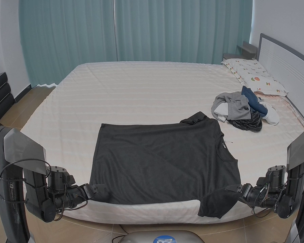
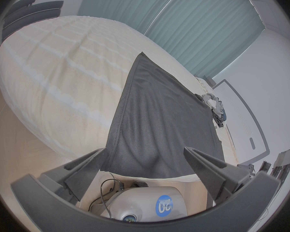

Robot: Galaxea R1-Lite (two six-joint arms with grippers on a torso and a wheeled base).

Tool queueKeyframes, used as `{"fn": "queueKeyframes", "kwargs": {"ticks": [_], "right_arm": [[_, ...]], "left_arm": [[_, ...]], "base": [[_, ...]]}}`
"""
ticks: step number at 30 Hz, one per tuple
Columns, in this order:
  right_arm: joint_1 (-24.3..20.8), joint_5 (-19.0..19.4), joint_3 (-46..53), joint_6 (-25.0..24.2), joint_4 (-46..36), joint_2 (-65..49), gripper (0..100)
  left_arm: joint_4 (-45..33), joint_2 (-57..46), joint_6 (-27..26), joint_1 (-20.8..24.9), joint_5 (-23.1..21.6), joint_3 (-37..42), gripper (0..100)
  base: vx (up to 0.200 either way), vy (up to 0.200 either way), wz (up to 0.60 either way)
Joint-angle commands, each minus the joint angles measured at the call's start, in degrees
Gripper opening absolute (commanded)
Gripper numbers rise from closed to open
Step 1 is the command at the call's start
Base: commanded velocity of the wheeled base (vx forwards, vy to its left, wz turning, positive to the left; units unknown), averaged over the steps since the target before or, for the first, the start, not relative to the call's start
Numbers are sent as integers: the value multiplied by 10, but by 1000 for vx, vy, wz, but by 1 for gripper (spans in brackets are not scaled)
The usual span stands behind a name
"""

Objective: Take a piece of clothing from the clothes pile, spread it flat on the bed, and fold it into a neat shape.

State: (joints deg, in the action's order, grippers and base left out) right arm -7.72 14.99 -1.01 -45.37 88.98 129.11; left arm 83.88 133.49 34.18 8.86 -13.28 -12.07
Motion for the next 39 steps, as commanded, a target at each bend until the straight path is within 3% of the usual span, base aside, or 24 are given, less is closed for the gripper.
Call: {"fn": "queueKeyframes", "kwargs": {"ticks": [1,39], "right_arm": [[0,0,1,0,7,7,100],[1,-1,-3,0,7,9,100]], "left_arm": [[-3,12,-6,-4,0,-4,100],[-6,41,-26,10,3,-20,100]], "base": [[0,0,0],[0,0,0]]}}
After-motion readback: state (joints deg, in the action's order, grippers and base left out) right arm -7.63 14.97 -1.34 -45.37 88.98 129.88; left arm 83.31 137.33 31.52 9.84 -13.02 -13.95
